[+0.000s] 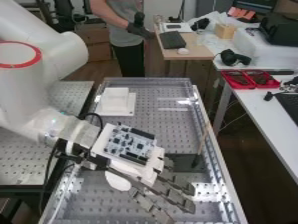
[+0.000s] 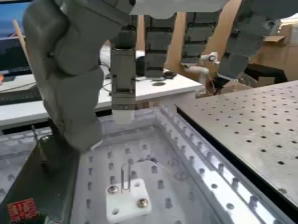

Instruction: Grab the paper clip and place it in the clear container

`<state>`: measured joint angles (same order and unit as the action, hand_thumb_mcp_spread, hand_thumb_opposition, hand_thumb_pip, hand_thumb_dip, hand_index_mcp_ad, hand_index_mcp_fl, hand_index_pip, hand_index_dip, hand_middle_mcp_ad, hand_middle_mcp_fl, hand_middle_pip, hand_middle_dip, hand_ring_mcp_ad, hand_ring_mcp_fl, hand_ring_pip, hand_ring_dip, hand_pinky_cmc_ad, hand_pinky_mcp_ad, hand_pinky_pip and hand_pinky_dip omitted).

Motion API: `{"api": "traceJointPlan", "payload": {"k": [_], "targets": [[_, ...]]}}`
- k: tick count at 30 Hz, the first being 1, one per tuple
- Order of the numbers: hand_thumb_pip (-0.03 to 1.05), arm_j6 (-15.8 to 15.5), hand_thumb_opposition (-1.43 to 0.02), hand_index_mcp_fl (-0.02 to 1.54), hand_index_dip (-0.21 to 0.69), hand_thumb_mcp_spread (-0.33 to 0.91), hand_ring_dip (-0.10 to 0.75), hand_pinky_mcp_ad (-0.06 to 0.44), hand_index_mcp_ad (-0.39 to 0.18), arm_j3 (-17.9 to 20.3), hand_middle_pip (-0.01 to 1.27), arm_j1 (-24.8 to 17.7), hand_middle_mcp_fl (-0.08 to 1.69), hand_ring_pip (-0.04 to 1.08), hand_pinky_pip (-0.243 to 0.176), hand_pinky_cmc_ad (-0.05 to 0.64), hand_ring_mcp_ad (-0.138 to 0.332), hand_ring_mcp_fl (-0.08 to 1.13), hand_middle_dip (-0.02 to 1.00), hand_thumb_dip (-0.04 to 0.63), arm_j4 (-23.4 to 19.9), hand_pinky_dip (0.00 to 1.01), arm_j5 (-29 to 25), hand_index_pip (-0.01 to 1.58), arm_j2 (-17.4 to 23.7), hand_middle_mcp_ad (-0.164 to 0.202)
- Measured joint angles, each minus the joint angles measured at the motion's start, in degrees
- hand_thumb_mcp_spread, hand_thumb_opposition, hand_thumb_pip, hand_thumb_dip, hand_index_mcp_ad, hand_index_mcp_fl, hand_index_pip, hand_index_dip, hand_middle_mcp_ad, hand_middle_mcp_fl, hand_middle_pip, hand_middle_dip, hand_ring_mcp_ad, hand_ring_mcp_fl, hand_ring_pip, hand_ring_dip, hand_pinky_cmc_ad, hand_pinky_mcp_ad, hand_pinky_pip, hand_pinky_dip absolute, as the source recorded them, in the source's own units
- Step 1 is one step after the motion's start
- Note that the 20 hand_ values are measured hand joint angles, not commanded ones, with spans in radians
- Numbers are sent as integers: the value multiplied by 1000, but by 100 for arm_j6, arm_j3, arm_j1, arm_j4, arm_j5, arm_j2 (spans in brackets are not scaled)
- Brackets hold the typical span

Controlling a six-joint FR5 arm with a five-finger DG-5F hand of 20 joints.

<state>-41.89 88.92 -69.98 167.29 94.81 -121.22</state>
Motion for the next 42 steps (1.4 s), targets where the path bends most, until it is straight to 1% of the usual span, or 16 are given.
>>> {"api": "traceJointPlan", "payload": {"k": [3,5,9,15,16,17,20,23,27,29,34,36,38,42], "targets": [[480,-38,-801,274,127,506,91,281,-122,-35,126,40,169,105,37,349,112,16,175,239,5,195,78,1169,-45,-2],[480,-53,-813,290,127,510,93,281,-127,-53,126,65,164,105,37,349,112,16,175,253,-3,195,119,1185,-67,-2],[480,-58,-813,286,126,511,93,279,-129,-86,126,104,188,105,37,349,110,16,175,253,-25,195,193,1216,-110,-2],[480,-130,-813,311,127,508,94,279,-136,-137,126,125,206,105,33,353,113,16,175,253,-3,192,302,1216,-184,-5],[480,-139,-813,305,127,508,94,281,-138,-144,126,127,206,105,45,349,110,24,175,253,0,190,311,1223,-192,-2],[480,-163,-813,307,126,508,94,281,-138,-166,122,133,206,106,52,349,113,33,176,253,14,195,332,1236,-214,-2],[480,-213,-813,307,127,508,94,279,-138,-213,122,153,206,108,52,349,105,35,176,253,35,195,394,1236,-261,-2],[478,-272,-813,340,127,511,94,279,-138,-257,120,170,206,105,52,349,101,35,176,253,60,195,448,1236,-298,-2],[480,-410,-812,342,127,522,94,279,-152,-365,120,216,209,108,52,349,101,33,176,253,125,195,578,1269,-388,-2],[480,-437,-815,375,127,543,94,279,-152,-395,124,236,222,105,52,349,101,33,176,253,141,195,618,1269,-411,-2],[480,-509,-815,377,127,543,94,283,-152,-465,124,273,222,105,52,349,101,33,176,253,170,195,721,1286,-459,-5],[480,-552,-819,379,127,539,94,279,-155,-505,120,292,222,105,52,349,101,33,176,253,188,195,772,1281,-491,-2],[480,-565,-836,380,126,543,94,279,-171,-529,124,308,222,105,51,349,105,33,180,253,198,195,814,1302,-514,-3],[480,-631,-834,394,127,555,94,279,-171,-551,126,330,218,108,52,349,101,38,188,253,201,190,892,1299,-545,-3]]}}
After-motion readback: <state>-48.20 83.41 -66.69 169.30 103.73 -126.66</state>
